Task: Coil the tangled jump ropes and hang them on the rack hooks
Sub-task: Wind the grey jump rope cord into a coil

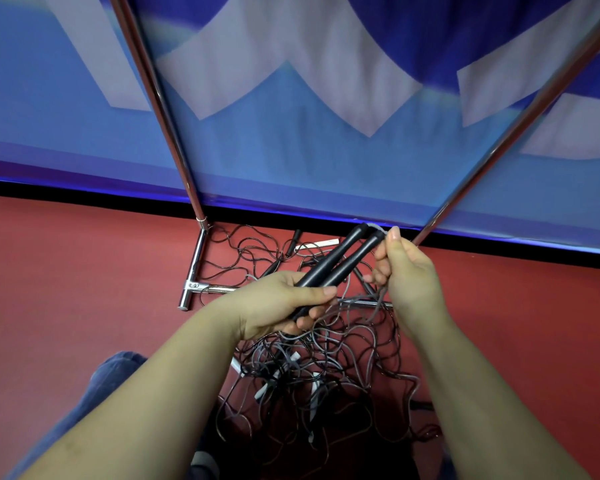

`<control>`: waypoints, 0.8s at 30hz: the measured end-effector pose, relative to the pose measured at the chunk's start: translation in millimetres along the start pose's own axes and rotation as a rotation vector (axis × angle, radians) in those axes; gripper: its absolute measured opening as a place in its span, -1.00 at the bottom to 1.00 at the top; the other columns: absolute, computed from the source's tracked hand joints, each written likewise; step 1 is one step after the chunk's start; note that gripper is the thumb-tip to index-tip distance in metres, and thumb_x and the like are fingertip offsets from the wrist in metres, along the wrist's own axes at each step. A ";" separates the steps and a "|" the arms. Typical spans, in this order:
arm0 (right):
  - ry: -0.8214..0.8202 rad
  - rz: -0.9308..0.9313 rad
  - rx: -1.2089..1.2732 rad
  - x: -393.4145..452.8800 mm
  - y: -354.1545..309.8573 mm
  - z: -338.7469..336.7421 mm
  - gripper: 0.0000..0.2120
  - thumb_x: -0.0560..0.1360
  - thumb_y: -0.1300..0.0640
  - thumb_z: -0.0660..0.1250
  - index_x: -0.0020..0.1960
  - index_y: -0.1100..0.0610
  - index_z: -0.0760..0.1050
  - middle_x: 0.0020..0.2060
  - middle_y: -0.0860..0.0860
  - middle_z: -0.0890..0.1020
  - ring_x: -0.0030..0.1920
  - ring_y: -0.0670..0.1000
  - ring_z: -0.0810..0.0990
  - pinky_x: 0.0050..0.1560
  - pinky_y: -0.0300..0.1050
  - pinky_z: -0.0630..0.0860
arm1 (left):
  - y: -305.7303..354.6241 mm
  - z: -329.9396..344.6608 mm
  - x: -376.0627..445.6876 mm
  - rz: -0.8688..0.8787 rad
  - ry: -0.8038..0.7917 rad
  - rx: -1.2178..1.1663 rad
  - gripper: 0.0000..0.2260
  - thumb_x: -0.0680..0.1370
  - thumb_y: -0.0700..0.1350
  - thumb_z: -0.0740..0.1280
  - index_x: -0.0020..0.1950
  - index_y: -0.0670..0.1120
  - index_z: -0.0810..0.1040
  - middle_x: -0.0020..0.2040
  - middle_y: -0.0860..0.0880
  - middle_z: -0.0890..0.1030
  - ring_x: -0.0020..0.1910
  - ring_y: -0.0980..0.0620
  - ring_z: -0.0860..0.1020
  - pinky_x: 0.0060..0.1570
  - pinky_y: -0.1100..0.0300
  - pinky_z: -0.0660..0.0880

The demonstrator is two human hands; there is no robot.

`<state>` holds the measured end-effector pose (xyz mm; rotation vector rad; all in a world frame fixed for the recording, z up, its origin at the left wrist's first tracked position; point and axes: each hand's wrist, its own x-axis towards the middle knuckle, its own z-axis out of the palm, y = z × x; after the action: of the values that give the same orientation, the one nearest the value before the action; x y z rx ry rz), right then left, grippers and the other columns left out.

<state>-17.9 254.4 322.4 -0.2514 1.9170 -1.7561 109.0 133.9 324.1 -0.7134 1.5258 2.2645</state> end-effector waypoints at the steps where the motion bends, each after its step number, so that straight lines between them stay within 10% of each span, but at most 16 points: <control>1: -0.024 0.022 0.003 -1.4 0.1 2.0 -0.60 0.63 0.01 0.08 -0.33 0.14 0.37 -0.63 -0.11 0.30 -0.56 -0.13 0.30 -0.32 -0.19 0.54 | -0.5 -0.3 1.2 0.032 0.030 -0.017 -0.84 0.43 -0.04 0.36 -0.13 -0.12 0.50 -0.41 0.04 0.45 -0.52 0.16 0.35 -0.59 0.40 0.25; 7: -0.359 0.141 -0.260 -14.9 14.1 15.0 -0.58 0.63 -0.05 0.07 -0.29 0.13 0.47 -0.61 -0.04 0.43 -0.53 -0.05 0.43 -0.27 -0.12 0.44 | 13.1 1.6 2.6 0.128 0.288 -0.365 -0.84 0.56 -0.06 0.27 -0.11 -0.14 0.54 -0.24 -0.01 0.66 -0.56 0.14 0.48 -0.58 0.34 0.47; 12: -0.532 0.252 -0.206 -25.9 15.2 25.7 -0.63 0.62 -0.07 0.09 -0.24 0.01 0.53 -0.45 0.04 0.50 -0.49 -0.01 0.49 -0.27 -0.21 0.46 | 17.7 10.3 -1.8 0.116 0.146 -0.618 -0.80 0.55 -0.08 0.23 -0.13 -0.18 0.55 -0.05 -0.09 0.67 -0.57 0.12 0.48 -0.56 0.29 0.51; 17: -0.610 0.236 -0.425 -28.2 6.5 21.1 -0.54 0.61 -0.10 0.09 -0.34 0.13 0.46 -0.56 0.00 0.49 -0.49 -0.02 0.51 -0.34 -0.21 0.39 | 23.3 -5.1 0.0 0.167 0.293 -0.845 -0.78 0.58 -0.08 0.22 -0.14 -0.18 0.53 -0.21 -0.07 0.55 -0.60 0.18 0.38 -0.60 0.37 0.42; 24: -0.540 0.000 -0.694 -21.3 -5.6 6.6 -0.68 0.48 -0.10 0.34 -0.32 0.10 0.54 -0.60 -0.14 0.31 -0.55 -0.16 0.26 -0.44 -0.24 0.26 | 1.2 -34.2 3.9 0.076 0.749 0.127 -0.84 0.60 -0.11 0.28 0.01 -0.21 0.47 -0.35 -0.07 0.44 -0.64 0.12 0.39 -0.62 0.32 0.39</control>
<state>2.2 257.9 332.9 -0.8682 2.0082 -0.8257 113.0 101.8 312.4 -1.6077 2.0015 2.0172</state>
